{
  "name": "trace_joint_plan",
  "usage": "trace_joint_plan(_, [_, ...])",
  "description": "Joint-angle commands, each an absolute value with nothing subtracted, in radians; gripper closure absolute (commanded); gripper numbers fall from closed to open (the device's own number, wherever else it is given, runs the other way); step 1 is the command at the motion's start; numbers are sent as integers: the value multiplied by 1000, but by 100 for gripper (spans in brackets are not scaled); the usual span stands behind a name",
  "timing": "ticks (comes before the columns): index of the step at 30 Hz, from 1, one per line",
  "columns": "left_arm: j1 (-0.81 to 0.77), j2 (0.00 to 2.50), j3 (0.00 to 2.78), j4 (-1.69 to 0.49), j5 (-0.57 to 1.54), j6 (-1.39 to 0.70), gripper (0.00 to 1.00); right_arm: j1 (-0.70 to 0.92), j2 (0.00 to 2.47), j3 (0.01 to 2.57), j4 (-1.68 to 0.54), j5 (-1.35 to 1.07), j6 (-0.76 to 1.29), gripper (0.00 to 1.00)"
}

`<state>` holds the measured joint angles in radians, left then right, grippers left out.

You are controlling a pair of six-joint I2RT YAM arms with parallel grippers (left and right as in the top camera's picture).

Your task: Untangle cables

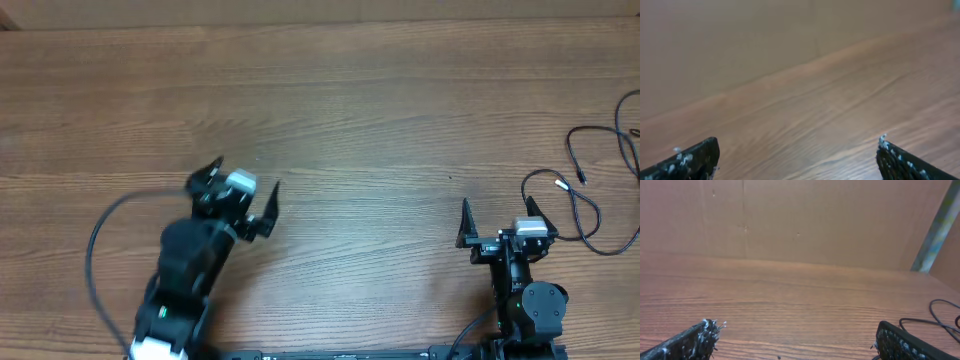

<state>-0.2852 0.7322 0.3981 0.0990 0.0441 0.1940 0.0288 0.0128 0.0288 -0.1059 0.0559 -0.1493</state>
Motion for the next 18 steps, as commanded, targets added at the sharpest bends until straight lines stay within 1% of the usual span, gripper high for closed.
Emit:
trace_joint_plan(1, [-191,480,246,101,78,202,1,36,3,20,-101,59,-138,0])
trace_joint_plan(6, [-106,309,149,75,131,202,0,36,3,20,-101,59,-138,0])
trace_joint_plan(10, [-89,211,80,72,121,208,0,36,3,20,-101,59,-138,0])
trace_joint_plan(18, [-63,105,5,64,120,228,0,36,3,20,-101,59,-138,0])
